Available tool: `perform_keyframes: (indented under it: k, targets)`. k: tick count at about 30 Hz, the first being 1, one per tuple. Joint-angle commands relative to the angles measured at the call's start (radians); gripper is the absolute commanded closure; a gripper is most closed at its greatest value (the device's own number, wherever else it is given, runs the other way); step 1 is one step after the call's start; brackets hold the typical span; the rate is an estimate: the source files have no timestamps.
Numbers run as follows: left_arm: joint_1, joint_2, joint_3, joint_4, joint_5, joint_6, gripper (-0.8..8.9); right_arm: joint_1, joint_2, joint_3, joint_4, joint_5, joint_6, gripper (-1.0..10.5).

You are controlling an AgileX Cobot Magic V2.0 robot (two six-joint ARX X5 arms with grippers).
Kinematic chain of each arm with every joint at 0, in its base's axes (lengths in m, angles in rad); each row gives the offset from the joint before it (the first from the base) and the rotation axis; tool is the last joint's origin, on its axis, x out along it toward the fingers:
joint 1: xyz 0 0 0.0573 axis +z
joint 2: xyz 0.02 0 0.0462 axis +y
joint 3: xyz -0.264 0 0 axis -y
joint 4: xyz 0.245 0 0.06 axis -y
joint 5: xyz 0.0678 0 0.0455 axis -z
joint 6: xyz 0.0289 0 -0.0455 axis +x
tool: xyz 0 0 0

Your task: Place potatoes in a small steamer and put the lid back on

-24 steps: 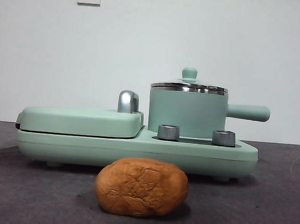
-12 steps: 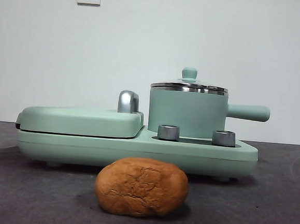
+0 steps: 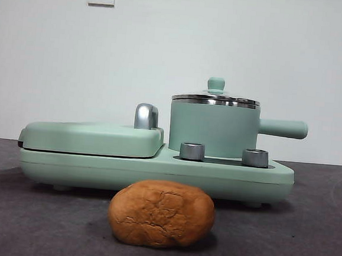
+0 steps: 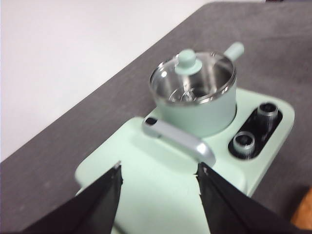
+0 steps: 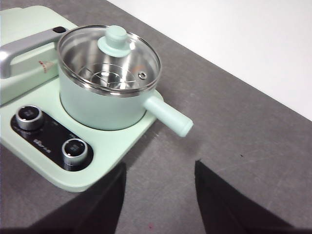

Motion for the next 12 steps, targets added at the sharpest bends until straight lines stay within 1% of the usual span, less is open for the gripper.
perform_keyframes:
  k: [1,3,6,12]
  targets:
    - [-0.031,0.056,0.023,0.079,-0.001,-0.087,5.64,0.01,0.004,0.017,0.005,0.001,0.023,7.2]
    - [-0.061,0.106,0.025,0.142,-0.005,-0.124,5.64,0.014,0.004,0.017,0.005,0.001,0.041,7.2]
    - [-0.108,0.182,0.029,0.245,-0.018,-0.157,5.64,0.015,0.004,0.017,0.005,0.001,0.046,7.2]
    - [-0.186,0.355,0.067,0.426,-0.032,-0.201,5.65,0.015,0.004,0.017,0.006,-0.003,0.079,7.2]
